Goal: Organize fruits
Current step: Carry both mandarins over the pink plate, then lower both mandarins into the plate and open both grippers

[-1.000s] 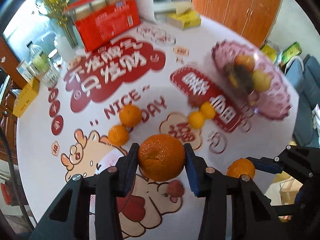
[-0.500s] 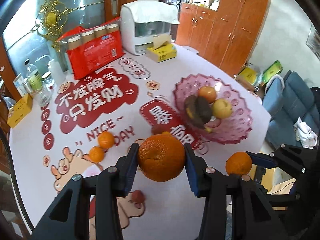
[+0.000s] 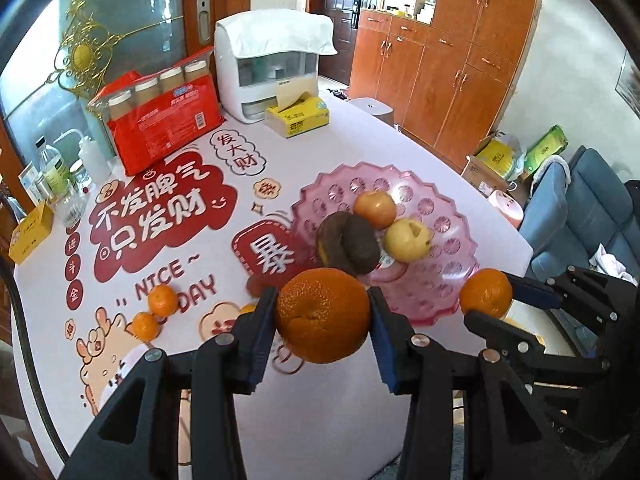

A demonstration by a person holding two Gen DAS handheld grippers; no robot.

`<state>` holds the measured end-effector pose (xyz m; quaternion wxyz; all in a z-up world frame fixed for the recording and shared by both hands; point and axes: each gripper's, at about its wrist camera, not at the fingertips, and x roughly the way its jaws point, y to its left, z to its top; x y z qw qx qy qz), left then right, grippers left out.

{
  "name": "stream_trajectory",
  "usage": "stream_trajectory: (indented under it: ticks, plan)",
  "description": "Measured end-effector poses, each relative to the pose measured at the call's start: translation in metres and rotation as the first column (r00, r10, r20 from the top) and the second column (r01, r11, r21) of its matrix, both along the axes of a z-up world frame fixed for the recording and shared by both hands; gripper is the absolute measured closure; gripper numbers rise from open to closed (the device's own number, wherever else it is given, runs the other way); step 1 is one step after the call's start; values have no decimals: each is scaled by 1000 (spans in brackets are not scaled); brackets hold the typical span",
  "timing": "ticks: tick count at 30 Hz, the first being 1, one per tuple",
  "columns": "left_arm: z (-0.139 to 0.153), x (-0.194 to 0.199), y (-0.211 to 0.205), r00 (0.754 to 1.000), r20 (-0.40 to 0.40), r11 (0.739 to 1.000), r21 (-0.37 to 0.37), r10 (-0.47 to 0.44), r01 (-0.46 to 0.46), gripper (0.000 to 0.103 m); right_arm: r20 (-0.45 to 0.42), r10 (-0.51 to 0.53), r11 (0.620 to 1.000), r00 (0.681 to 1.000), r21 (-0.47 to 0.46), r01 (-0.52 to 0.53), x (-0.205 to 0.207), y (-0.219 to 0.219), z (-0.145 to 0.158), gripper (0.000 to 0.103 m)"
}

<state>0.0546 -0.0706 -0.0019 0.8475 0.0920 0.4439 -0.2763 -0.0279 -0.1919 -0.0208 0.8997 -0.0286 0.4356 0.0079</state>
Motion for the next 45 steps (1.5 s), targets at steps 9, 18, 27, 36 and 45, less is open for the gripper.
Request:
stream_trajectory:
  ticks: [9, 18, 27, 36, 45]
  plan:
    - [-13, 3, -71, 1000, 7, 999, 45, 14, -15, 60, 2, -42, 999, 999, 34, 42, 12, -80, -6, 66]
    - [-47, 14, -118, 995, -24, 991, 97, 92, -89, 60, -44, -53, 994, 998, 93, 57, 44, -148, -33, 66]
    - [-91, 30, -130, 981, -121, 982, 133, 154, -138, 60, -106, -37, 988, 994, 145, 53, 74, -173, -65, 66]
    - [-116, 38, -146, 975, -146, 976, 163, 168, -144, 60, -107, 9, 988, 994, 154, 7, 107, -174, -76, 66]
    - [-130, 45, -155, 969, -180, 974, 182, 169, -136, 60, -122, 21, 994, 992, 105, -9, 124, -167, -90, 65]
